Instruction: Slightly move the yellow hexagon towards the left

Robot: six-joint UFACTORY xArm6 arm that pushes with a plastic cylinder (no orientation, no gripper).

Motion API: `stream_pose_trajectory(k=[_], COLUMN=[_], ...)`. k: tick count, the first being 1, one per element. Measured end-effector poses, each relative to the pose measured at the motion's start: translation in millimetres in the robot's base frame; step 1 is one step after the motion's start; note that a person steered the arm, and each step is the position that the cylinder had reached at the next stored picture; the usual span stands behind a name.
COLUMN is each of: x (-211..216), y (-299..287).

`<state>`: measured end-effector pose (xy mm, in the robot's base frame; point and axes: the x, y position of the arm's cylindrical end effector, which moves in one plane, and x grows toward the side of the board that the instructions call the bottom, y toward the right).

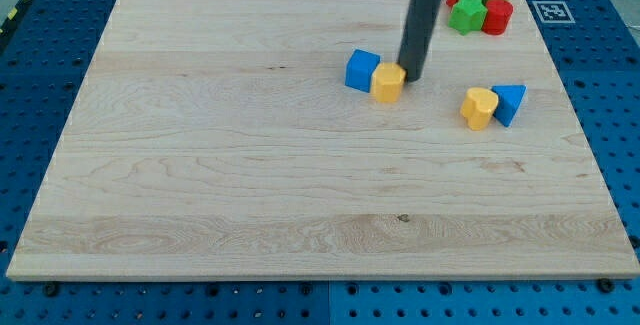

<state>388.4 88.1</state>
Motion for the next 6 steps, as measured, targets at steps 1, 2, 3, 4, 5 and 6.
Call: stream_pose_trajectory(k=[1,2,3,4,5,6], x=[37.1,42.2,43.4,61.3,79.1,83.4], y=[-50.4,-60.7,-24.6,-3.8,-33.1,-106.7])
